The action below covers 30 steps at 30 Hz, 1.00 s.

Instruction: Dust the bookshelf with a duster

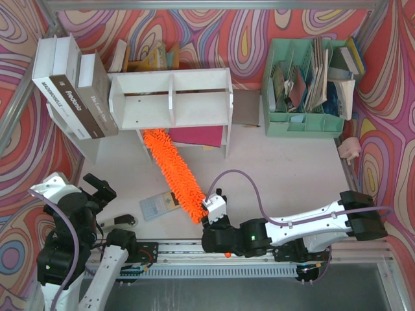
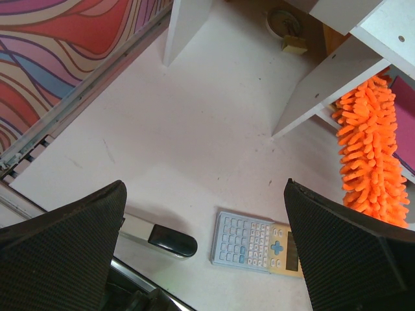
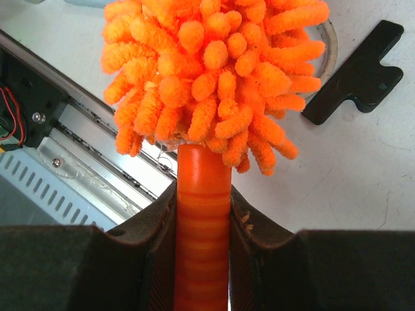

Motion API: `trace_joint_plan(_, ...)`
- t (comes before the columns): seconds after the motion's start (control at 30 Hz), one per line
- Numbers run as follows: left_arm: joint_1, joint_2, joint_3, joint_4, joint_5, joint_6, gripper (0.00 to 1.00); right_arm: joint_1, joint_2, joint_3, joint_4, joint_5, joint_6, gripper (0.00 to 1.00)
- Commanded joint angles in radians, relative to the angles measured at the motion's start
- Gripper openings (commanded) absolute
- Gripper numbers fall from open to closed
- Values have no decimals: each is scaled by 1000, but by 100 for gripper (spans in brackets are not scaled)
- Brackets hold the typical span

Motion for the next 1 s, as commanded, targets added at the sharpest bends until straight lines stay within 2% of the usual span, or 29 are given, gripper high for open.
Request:
trace_joint_plan(0.0, 7, 13, -13, 11, 2, 16, 98, 21, -24, 49, 25, 53, -31, 0)
trace_joint_plan(0.23, 7, 13, -13, 10, 0, 16, 98, 50, -99, 79, -8, 92, -72, 0)
trace_joint_plan(0.57, 8, 14, -13, 11, 2, 16, 98, 50, -21, -1, -13, 62, 14, 0)
trace_joint_plan(0.97, 10, 15, -13, 12, 4, 18, 98, 51, -122, 100, -36, 132, -89, 0)
